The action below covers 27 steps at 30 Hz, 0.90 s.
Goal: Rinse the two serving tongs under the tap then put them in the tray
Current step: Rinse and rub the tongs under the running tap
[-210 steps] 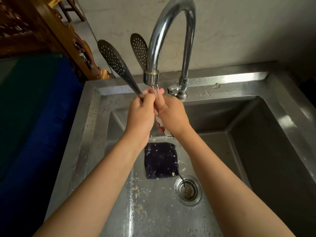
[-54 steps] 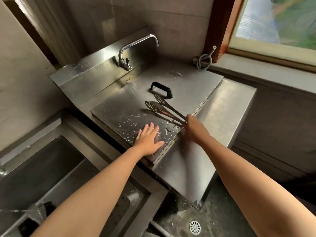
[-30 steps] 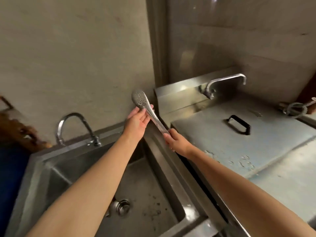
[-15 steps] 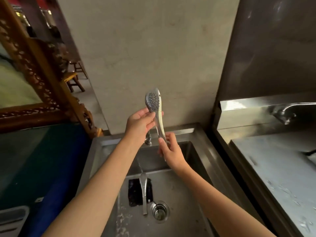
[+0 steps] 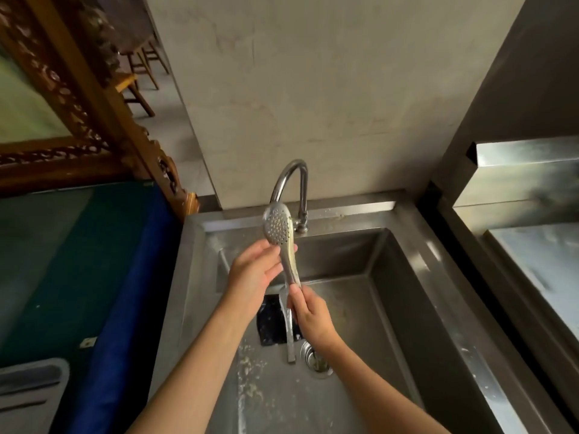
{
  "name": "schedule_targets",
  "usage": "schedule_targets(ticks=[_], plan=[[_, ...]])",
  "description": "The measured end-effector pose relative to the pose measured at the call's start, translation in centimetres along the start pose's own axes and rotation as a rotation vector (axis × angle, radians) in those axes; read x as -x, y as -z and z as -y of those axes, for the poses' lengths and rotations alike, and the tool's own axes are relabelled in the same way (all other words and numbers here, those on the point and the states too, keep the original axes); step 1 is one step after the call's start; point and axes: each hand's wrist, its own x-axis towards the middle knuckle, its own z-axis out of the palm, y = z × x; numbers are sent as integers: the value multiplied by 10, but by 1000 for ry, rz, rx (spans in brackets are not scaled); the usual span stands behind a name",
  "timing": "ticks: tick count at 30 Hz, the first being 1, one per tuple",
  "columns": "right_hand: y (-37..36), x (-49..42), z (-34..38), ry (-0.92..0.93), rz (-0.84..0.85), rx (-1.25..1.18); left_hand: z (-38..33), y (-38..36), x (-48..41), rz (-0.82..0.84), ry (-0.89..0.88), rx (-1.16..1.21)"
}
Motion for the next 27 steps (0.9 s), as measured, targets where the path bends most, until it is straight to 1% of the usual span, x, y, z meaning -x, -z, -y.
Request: schedule_targets(ticks=[2, 5, 7, 10, 13, 17, 19, 22, 27], plan=[[-7, 0, -22, -17, -14, 13, 18, 12, 0, -37, 52, 119], [-15, 4, -63, 7, -9, 73, 53, 29, 1, -176, 105, 271], [-21, 5, -92, 30, 6, 124, 79, 40, 2, -270, 130, 314], [-28, 0, -133, 4, 27, 141, 113, 52, -6, -315, 146, 323], [-32, -12, -166, -72, 49, 140, 141, 63, -31, -318, 172, 328], [-36, -30, -193, -153, 30, 116, 164, 73, -68, -280, 183, 352], [-40, -39, -198, -163, 20, 79, 172, 77, -84, -268, 186, 366], [-47, -47, -203, -169, 8, 20, 183, 85, -101, -226, 180, 325], [-50, -46, -207, -174, -62, 14, 192, 88, -118, -168, 174, 273]])
